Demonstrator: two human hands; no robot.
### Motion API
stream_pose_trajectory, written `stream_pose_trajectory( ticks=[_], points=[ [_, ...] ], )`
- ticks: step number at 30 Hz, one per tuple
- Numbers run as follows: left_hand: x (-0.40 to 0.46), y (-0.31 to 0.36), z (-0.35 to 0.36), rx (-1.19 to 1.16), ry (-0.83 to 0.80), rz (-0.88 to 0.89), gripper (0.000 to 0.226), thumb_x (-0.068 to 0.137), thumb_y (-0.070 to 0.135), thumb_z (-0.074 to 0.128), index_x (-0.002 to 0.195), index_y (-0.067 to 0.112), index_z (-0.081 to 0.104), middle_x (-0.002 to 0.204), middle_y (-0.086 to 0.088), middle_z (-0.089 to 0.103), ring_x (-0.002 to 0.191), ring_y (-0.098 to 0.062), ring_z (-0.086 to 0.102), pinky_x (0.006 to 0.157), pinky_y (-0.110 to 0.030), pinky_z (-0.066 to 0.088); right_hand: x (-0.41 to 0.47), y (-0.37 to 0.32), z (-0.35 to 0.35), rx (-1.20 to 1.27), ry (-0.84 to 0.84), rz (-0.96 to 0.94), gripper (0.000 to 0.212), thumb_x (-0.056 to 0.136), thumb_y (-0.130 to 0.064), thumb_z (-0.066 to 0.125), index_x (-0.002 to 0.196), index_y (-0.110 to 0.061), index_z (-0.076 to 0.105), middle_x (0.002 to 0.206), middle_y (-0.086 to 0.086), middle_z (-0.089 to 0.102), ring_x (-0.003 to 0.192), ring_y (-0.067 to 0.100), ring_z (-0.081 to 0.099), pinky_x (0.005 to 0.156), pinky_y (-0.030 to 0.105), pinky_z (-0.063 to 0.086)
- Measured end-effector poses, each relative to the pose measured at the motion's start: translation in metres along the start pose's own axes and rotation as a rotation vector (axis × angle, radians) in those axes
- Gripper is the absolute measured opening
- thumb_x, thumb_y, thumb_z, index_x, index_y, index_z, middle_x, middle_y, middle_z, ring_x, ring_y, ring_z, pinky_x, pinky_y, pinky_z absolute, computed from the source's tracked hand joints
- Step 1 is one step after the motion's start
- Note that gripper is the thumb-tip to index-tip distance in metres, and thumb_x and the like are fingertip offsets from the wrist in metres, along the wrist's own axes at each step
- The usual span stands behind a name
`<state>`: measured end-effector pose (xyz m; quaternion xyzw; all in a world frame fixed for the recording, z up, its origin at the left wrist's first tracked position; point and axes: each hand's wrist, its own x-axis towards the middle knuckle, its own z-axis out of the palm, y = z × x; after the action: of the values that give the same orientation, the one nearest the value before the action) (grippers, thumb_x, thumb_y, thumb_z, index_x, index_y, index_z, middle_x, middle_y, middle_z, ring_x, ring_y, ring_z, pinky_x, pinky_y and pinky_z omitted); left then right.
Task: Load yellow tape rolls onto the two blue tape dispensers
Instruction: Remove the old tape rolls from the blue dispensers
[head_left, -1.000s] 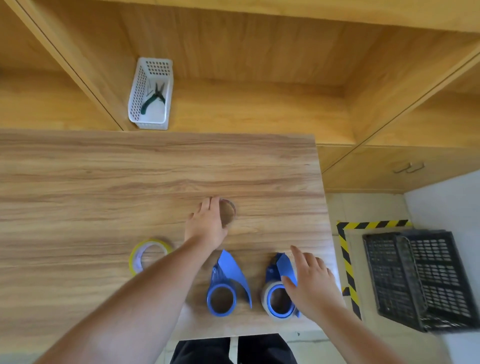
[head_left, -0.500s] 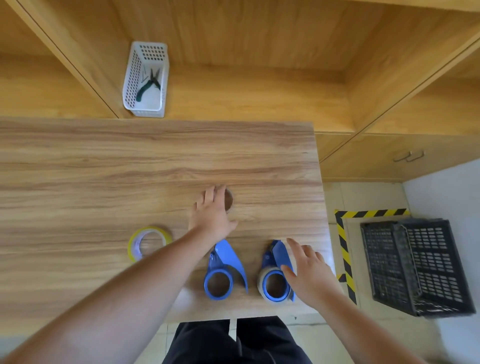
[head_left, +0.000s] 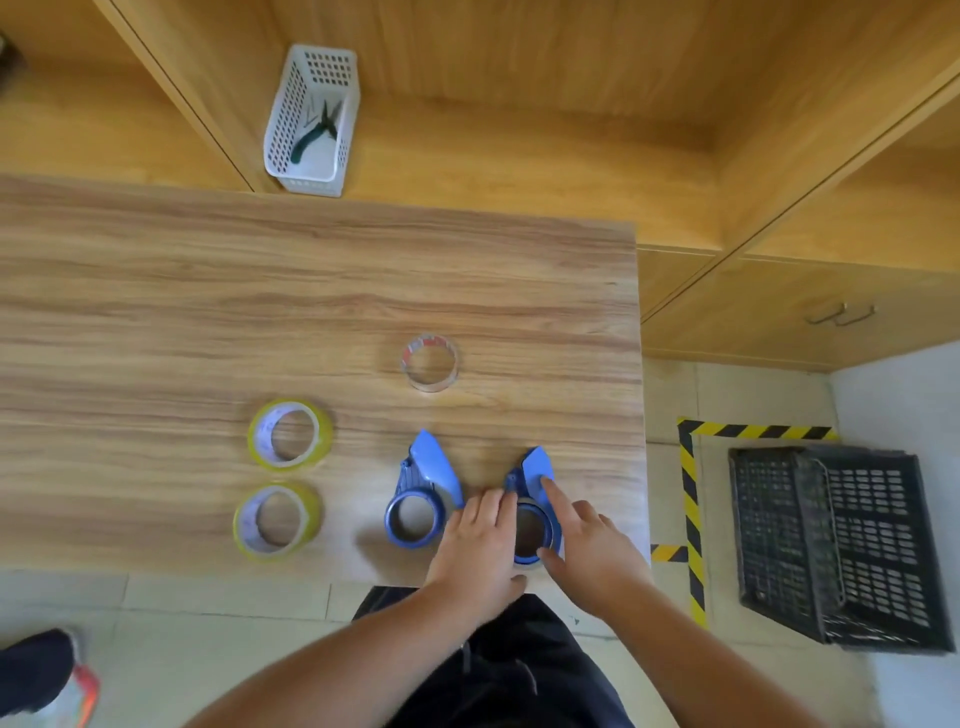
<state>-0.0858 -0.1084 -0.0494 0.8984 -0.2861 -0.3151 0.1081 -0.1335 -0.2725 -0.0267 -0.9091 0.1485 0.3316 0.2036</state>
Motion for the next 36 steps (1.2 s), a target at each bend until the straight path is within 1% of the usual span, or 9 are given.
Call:
stream_pose_trajectory(
  ticks=[3, 8, 14, 18, 20, 23, 27, 29, 36],
  points=[
    [0.003, 0.01, 0.006, 0.008, 0.0, -0.043, 0.098, 0.085, 0.04, 0.071, 0.159, 0.009, 0.015, 0.16, -0.007, 0.026, 0.146, -0.026, 0.03, 0.123, -0.04, 0.025, 0.002, 0.0, 0.003, -0.034, 0.004, -0.029, 0.086, 0.093, -0.042, 0.05, 0.154, -0.043, -0.01, 0.13, 0.002, 0.052, 0.108, 0.026, 0.054, 0.085, 0.038, 0.051],
    [0.01, 0.019, 0.012, 0.028, 0.008, -0.062, 0.089, 0.083, 0.037, 0.074, 0.153, 0.01, 0.027, 0.147, -0.005, 0.041, 0.136, -0.024, 0.042, 0.115, -0.037, 0.036, 0.006, 0.002, 0.006, -0.13, 0.009, -0.061, 0.088, 0.094, -0.026, 0.05, 0.157, -0.036, -0.011, 0.129, 0.005, 0.052, 0.105, 0.026, 0.053, 0.082, 0.037, 0.047],
    [0.014, 0.018, 0.012, 0.041, -0.009, -0.065, 0.084, 0.082, 0.034, 0.076, 0.15, 0.013, 0.031, 0.143, -0.004, 0.043, 0.132, -0.024, 0.044, 0.114, -0.037, 0.038, 0.007, 0.008, 0.006, -0.176, 0.03, -0.079, 0.087, 0.095, -0.022, 0.047, 0.156, -0.037, -0.013, 0.129, 0.005, 0.053, 0.102, 0.027, 0.054, 0.082, 0.039, 0.047],
    [0.013, 0.015, 0.01, 0.061, -0.014, -0.054, 0.087, 0.083, 0.03, 0.075, 0.153, 0.011, 0.028, 0.147, -0.005, 0.041, 0.135, -0.025, 0.041, 0.117, -0.038, 0.035, 0.007, 0.019, 0.001, -0.218, 0.044, -0.088, 0.092, 0.093, -0.017, 0.05, 0.155, -0.038, -0.015, 0.126, 0.004, 0.053, 0.1, 0.026, 0.054, 0.081, 0.038, 0.048],
    [0.013, 0.014, 0.01, 0.075, -0.017, -0.045, 0.089, 0.083, 0.028, 0.074, 0.155, 0.01, 0.025, 0.15, -0.006, 0.038, 0.138, -0.025, 0.039, 0.118, -0.039, 0.033, 0.008, 0.026, -0.004, -0.243, 0.042, -0.088, 0.091, 0.093, -0.017, 0.05, 0.155, -0.039, -0.013, 0.126, 0.004, 0.053, 0.1, 0.026, 0.053, 0.08, 0.038, 0.046],
    [0.013, 0.014, 0.01, 0.075, -0.02, -0.034, 0.09, 0.084, 0.028, 0.074, 0.156, 0.011, 0.024, 0.151, -0.006, 0.038, 0.138, -0.025, 0.039, 0.118, -0.039, 0.033, 0.008, 0.032, -0.011, -0.248, 0.028, -0.098, 0.085, 0.096, -0.027, 0.049, 0.155, -0.041, -0.011, 0.121, 0.002, 0.056, 0.098, 0.026, 0.054, 0.08, 0.038, 0.047],
    [0.013, 0.015, 0.008, 0.072, -0.02, -0.029, 0.089, 0.084, 0.029, 0.073, 0.156, 0.011, 0.024, 0.152, -0.006, 0.037, 0.139, -0.025, 0.038, 0.119, -0.04, 0.032, 0.006, 0.029, -0.014, -0.225, 0.022, -0.081, 0.084, 0.097, -0.029, 0.048, 0.155, -0.043, -0.011, 0.093, -0.002, 0.053, 0.081, 0.022, 0.053, 0.068, 0.035, 0.043],
    [0.013, 0.015, 0.006, 0.073, -0.021, -0.025, 0.089, 0.085, 0.029, 0.073, 0.156, 0.011, 0.024, 0.152, -0.006, 0.037, 0.14, -0.025, 0.038, 0.119, -0.04, 0.032, 0.005, 0.028, -0.015, -0.209, 0.014, -0.063, 0.083, 0.097, -0.027, 0.048, 0.154, -0.044, -0.011, 0.087, -0.003, 0.051, 0.077, 0.022, 0.054, 0.066, 0.035, 0.042],
    [0.009, 0.018, -0.002, 0.072, -0.002, 0.004, 0.088, 0.084, 0.028, 0.073, 0.156, 0.011, 0.024, 0.153, -0.007, 0.036, 0.14, -0.026, 0.037, 0.119, -0.04, 0.031, 0.003, 0.024, -0.019, -0.197, -0.001, -0.056, 0.084, 0.097, -0.028, 0.048, 0.153, -0.044, -0.013, 0.085, -0.002, 0.055, 0.077, 0.022, 0.057, 0.066, 0.034, 0.044]
  ],
)
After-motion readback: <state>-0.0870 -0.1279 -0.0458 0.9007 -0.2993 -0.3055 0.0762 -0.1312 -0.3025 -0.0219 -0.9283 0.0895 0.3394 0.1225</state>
